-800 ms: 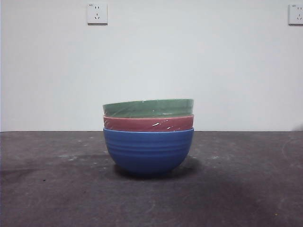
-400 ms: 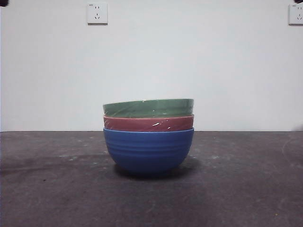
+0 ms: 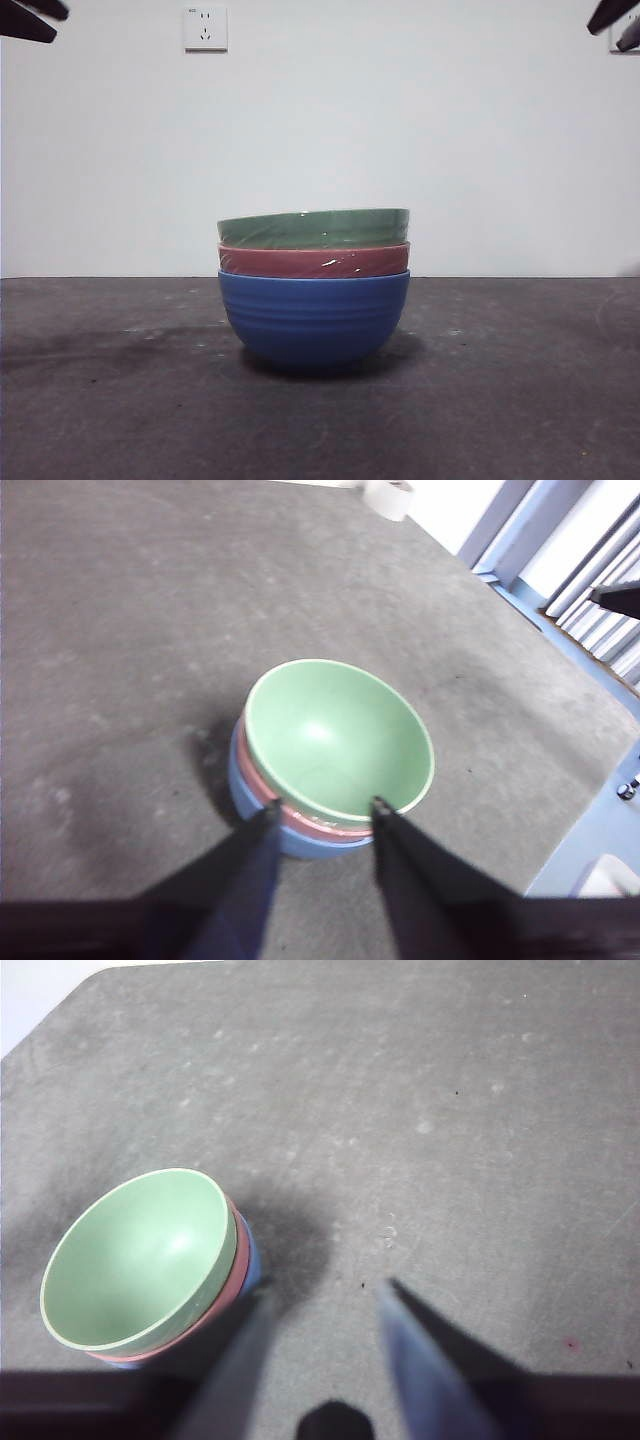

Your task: Pick up the green bowl on the top,put the green bowl on the left,pick up the red bowl in the middle,put the red bowl on the right

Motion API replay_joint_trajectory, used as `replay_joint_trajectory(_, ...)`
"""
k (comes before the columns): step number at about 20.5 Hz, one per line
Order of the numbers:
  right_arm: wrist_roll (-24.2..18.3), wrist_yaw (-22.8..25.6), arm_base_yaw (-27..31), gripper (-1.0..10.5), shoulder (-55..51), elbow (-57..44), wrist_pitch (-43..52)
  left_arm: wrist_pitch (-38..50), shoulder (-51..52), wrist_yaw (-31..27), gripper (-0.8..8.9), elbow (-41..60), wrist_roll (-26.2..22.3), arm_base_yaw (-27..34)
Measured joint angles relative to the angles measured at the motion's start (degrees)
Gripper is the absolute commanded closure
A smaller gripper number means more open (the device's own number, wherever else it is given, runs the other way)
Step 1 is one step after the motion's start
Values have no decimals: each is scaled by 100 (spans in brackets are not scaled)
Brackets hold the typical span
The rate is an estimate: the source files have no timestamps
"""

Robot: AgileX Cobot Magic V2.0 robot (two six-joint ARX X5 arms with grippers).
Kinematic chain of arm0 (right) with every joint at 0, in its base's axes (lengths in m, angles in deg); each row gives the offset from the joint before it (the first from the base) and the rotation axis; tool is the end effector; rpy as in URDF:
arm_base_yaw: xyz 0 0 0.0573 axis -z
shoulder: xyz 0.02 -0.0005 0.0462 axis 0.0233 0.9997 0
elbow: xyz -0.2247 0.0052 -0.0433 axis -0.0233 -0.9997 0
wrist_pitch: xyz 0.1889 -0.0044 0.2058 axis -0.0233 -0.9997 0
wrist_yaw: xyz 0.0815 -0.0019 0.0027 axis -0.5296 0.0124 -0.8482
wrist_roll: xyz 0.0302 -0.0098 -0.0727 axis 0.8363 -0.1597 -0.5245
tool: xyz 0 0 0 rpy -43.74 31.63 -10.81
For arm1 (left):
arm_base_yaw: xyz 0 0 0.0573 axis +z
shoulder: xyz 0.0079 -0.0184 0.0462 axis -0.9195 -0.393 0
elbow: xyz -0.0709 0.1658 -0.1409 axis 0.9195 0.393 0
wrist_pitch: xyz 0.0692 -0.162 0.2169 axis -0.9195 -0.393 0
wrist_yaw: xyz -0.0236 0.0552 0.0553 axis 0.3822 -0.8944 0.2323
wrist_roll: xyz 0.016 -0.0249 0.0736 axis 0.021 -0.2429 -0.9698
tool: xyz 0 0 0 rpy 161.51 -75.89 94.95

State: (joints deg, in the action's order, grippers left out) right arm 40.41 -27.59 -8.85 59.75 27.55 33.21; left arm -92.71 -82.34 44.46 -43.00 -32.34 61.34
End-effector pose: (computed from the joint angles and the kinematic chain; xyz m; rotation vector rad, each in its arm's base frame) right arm 0.2445 0.0541 0.2829 0.0851 0.5493 0.4525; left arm 0.2281 -0.0641 0.2633 -0.2144 0.5158 -0.7631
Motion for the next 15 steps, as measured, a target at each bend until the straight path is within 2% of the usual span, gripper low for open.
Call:
replay_joint_trajectory(3,0,0,0,690,0,2,2,-20,-164,4,441,-195,-140,-297)
replay_joint_trajectory(6,0,0,0,690,0,2,2,-431,-811,-48,442,-953,-584,-785)
replay_joint_trajectory(11,0,0,0,694,0,2,2,-1591,-2339,-1303,442,-2455,-1515,-2094)
replay_joint_trajectory(15,0,0,0,694,0,2,0,-1954,-3370,-2260,442,-3163,-2087,-3051)
